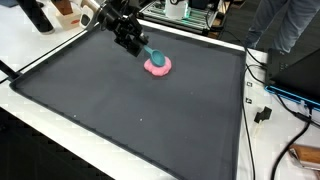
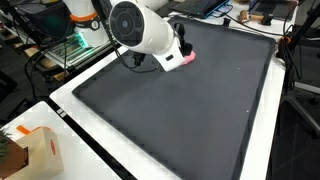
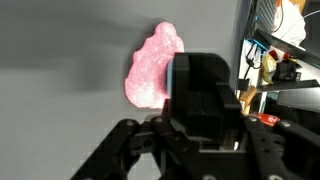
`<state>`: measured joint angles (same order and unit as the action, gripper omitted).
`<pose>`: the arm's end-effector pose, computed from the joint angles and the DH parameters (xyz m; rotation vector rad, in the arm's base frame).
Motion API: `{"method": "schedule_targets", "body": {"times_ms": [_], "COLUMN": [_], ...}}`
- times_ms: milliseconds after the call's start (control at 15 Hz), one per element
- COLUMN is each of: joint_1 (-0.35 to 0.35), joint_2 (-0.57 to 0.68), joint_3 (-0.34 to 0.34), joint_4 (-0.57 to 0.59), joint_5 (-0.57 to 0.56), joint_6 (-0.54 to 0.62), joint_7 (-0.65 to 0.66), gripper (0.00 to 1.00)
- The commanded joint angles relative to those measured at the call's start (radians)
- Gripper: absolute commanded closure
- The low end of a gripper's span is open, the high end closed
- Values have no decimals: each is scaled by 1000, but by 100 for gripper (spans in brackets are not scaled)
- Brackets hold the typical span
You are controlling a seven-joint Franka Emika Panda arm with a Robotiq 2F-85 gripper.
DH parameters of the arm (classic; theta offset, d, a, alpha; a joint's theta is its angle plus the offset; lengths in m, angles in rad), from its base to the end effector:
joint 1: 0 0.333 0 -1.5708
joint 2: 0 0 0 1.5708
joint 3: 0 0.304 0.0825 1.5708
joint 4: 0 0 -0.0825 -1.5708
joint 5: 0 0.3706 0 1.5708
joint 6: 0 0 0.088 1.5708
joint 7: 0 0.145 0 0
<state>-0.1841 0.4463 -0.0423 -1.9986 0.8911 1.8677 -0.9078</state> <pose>0.5392 -0.0344 0.1963 -2.2391 -0.1630 0.0669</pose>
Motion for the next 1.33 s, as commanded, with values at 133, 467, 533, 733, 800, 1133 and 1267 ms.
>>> {"method": "schedule_targets", "body": {"times_ms": [133, 467, 533, 733, 800, 1133, 1267], "joint_1": [13, 18, 19, 20, 19, 22, 21], "joint_2": [40, 52, 54, 55, 54, 52, 54], "joint_3": [-13, -23, -25, -30, -31, -35, -28], "joint_4": [-14, -14, -13, -14, -15, -15, -16], "joint_5": [-32, -55, -60, -69, -69, -83, -75], "joint_6": [61, 96, 100, 118, 123, 146, 131], "joint_7": [-9, 1, 4, 10, 12, 23, 31], "gripper": [75, 75, 75, 75, 75, 75, 75]}}
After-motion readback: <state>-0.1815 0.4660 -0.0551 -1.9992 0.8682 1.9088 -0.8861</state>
